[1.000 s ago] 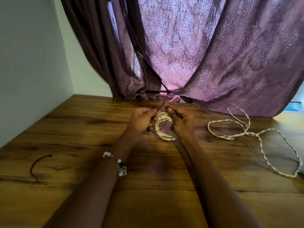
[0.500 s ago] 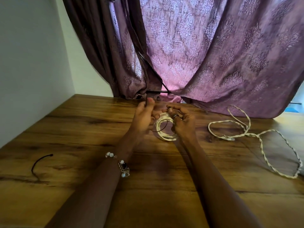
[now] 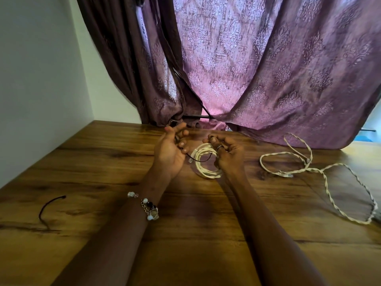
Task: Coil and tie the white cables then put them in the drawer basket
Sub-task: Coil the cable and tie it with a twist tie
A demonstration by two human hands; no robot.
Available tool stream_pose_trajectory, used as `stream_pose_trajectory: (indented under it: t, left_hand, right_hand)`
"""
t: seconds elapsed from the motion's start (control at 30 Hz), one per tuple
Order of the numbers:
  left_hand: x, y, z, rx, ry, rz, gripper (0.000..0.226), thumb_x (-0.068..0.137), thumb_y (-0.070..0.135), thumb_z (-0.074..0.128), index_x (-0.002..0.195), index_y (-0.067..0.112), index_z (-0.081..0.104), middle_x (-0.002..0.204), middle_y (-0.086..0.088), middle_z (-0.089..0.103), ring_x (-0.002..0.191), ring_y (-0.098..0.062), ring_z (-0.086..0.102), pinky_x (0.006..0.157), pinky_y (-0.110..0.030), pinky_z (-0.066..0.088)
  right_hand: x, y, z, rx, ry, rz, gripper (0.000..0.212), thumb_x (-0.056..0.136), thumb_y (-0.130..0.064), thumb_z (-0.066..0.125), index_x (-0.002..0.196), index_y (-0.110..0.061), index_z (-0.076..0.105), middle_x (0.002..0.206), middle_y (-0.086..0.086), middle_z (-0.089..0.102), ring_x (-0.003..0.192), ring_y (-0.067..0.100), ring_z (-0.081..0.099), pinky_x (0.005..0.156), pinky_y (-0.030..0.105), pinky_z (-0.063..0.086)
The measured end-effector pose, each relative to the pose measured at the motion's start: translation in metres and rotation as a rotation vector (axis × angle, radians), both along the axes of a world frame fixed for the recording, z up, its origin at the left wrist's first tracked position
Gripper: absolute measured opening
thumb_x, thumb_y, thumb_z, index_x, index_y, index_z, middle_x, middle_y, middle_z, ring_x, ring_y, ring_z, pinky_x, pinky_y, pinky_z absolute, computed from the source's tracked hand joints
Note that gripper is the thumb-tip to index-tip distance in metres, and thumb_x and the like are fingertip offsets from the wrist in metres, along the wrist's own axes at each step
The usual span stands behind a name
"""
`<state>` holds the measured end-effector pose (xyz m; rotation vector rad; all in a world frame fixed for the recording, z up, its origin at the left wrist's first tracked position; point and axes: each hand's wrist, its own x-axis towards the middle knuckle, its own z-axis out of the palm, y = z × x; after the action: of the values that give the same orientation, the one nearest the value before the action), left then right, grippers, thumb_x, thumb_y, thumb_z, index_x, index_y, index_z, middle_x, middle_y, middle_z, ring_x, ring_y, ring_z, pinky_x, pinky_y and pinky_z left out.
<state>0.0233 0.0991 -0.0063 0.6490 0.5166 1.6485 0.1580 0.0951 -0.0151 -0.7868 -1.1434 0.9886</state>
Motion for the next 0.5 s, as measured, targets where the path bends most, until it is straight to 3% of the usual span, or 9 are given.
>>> stream_pose_trajectory:
  t: [0.13, 0.27, 0.4, 0.5]
  left_hand:
    - [0.008, -0.004, -0.002, 0.01, 0.224, 0.026, 0.027, 0.103, 0.017, 0.034, 0.095, 0.006, 0.058, 0.055, -0.001, 0.058, 0.032, -0.001, 0.03, 0.031, -0.012, 0.021]
    - [0.019, -0.009, -0.001, -0.002, 0.404, 0.046, 0.013, 0.101, 0.012, 0.039, 0.093, 0.006, 0.048, 0.051, -0.005, 0.061, 0.027, -0.004, 0.027, 0.032, -0.009, 0.017]
    - [0.026, -0.009, -0.011, 0.026, 0.781, 0.231, 0.016, 0.098, 0.017, 0.047, 0.086, 0.011, 0.056, 0.064, -0.005, 0.066, 0.033, -0.004, 0.036, 0.041, -0.018, 0.027]
    - [0.028, -0.006, -0.016, 0.004, 0.849, 0.391, 0.02, 0.096, 0.018, 0.051, 0.081, 0.009, 0.06, 0.064, -0.006, 0.066, 0.035, 0.0, 0.045, 0.048, -0.024, 0.034]
  right_hand:
    - [0.001, 0.001, -0.002, 0.012, -0.036, 0.004, 0.02, 0.093, 0.005, 0.052, 0.109, 0.016, 0.058, 0.091, 0.018, 0.068, 0.047, -0.004, 0.056, 0.042, 0.005, 0.037]
    - [0.002, 0.0, -0.002, 0.014, -0.052, 0.014, 0.02, 0.091, 0.011, 0.047, 0.107, 0.014, 0.059, 0.094, 0.023, 0.067, 0.051, -0.003, 0.058, 0.044, 0.005, 0.038]
    - [0.004, 0.0, -0.002, 0.045, -0.098, 0.025, 0.024, 0.088, 0.017, 0.043, 0.103, 0.01, 0.06, 0.086, 0.017, 0.064, 0.048, -0.004, 0.055, 0.045, 0.005, 0.037]
    - [0.003, 0.0, -0.001, 0.082, -0.111, 0.043, 0.018, 0.09, 0.013, 0.048, 0.103, 0.008, 0.061, 0.083, 0.014, 0.063, 0.045, -0.004, 0.053, 0.045, 0.005, 0.038]
